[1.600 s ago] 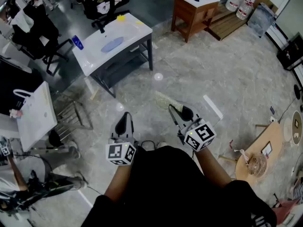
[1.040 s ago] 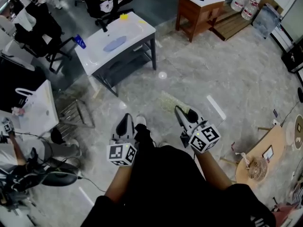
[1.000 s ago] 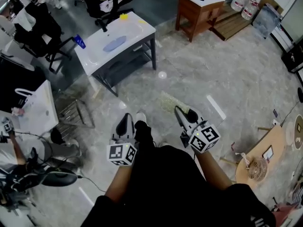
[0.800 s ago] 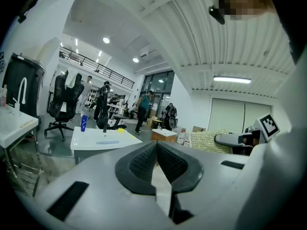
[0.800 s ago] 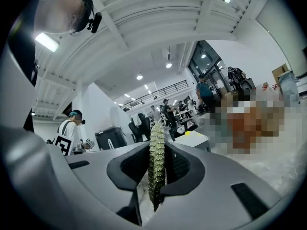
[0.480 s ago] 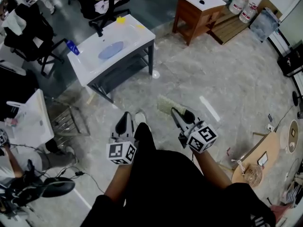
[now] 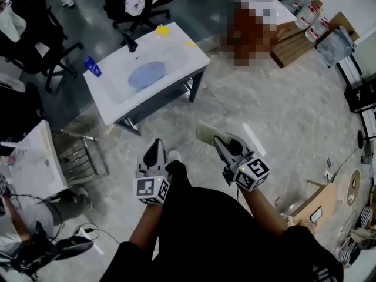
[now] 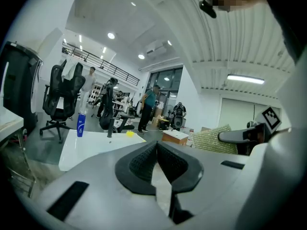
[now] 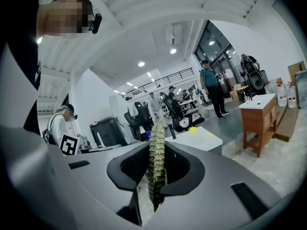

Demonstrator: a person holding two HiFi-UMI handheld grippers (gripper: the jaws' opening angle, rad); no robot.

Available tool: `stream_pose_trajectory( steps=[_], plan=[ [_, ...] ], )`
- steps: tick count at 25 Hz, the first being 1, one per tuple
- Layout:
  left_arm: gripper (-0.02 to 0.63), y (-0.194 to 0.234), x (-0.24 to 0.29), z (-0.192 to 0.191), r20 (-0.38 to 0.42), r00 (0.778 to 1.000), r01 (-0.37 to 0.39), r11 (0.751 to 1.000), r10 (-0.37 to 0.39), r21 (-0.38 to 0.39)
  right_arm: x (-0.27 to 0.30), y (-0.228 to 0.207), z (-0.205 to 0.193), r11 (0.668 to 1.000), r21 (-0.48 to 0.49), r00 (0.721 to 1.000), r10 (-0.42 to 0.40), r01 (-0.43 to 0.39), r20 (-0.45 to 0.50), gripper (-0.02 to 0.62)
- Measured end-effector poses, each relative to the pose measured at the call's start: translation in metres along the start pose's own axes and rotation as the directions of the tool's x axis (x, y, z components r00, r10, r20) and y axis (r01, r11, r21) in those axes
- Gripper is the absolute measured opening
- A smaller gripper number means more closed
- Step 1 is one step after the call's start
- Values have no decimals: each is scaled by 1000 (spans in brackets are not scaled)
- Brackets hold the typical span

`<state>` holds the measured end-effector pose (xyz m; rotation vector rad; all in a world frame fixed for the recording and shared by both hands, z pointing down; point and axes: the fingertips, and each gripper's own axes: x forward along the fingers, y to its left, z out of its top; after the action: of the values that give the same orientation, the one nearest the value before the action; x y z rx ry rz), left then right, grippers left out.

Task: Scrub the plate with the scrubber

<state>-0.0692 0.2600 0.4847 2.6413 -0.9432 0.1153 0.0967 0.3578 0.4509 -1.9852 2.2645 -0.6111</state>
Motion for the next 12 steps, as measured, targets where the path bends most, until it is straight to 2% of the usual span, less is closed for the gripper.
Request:
stream_pose_trajectory(
  steps=[3,8,12],
  plan=[
    [5,36,24,14,4,1000,-29,999,29,-19,45,-4,11,1000,-18,999,24,-25,-46,63],
    [5,70,52,53,65,997,-42,992,35,115,109,-9,32,998,-27,996,52,-54,-76,63],
    [5,96,72,64,75,996,-55,997,51,61,148,-16,44,998,-4,995,58,-59,-82,63]
  ],
)
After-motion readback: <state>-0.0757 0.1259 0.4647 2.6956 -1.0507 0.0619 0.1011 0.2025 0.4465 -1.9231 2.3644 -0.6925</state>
